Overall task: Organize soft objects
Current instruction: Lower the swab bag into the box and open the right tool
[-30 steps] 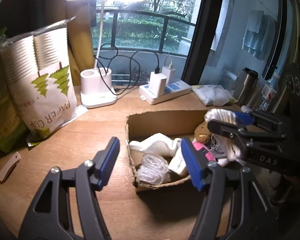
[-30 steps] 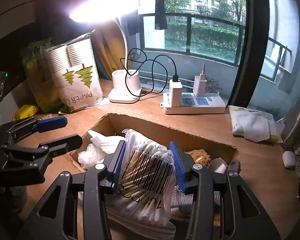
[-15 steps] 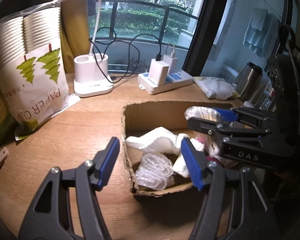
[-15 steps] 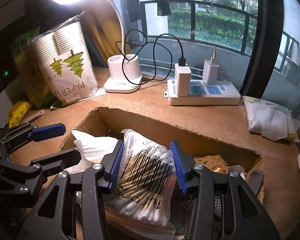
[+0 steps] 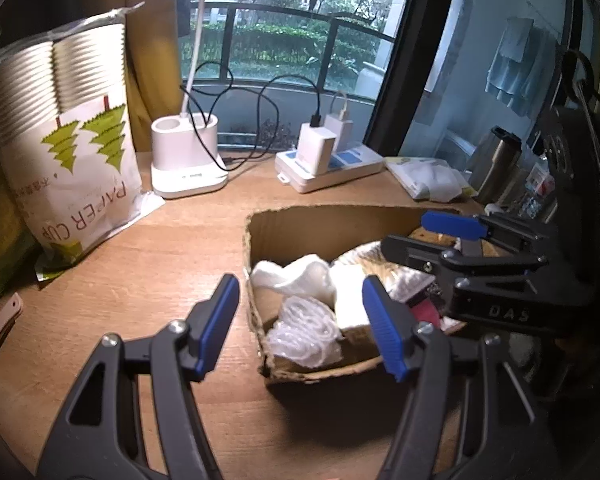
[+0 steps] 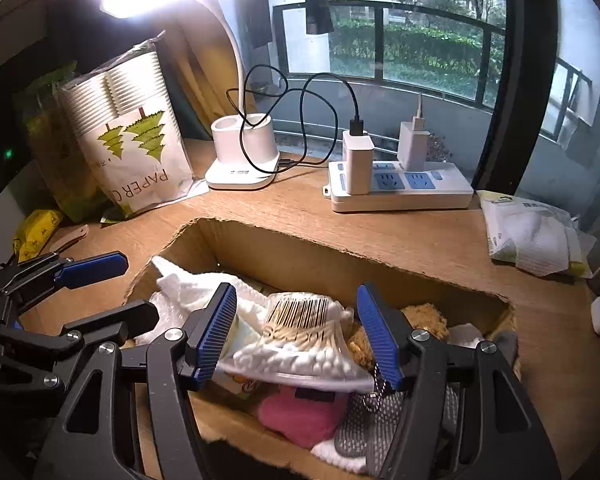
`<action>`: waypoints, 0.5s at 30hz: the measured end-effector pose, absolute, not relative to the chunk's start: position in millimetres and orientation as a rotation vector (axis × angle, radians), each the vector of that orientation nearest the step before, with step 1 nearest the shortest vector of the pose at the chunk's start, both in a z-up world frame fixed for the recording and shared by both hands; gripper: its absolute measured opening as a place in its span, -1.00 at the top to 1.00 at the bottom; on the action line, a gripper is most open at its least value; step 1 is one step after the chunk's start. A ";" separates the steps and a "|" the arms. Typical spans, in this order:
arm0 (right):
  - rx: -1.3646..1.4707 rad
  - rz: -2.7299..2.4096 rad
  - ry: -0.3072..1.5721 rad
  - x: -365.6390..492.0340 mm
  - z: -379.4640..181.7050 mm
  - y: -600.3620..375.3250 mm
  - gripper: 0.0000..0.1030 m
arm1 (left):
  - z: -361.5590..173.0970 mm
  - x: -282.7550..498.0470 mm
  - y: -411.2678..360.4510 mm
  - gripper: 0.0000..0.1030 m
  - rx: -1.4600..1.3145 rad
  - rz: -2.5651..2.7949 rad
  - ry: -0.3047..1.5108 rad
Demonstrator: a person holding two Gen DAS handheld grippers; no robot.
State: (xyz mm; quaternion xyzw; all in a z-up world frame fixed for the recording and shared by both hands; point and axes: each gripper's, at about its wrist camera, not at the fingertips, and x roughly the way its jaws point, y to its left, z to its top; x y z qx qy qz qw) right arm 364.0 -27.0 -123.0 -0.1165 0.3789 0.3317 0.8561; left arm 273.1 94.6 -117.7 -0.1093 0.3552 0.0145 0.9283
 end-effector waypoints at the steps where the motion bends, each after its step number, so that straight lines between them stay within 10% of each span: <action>1: -0.246 0.696 0.794 361.0 -121.5 -28.4 -0.29 | -116.2 271.6 94.0 -0.26 -0.222 0.030 0.724; 15: -0.249 0.665 0.743 316.9 -100.6 -54.1 -0.29 | -94.9 237.2 72.1 -0.26 -0.191 0.012 0.671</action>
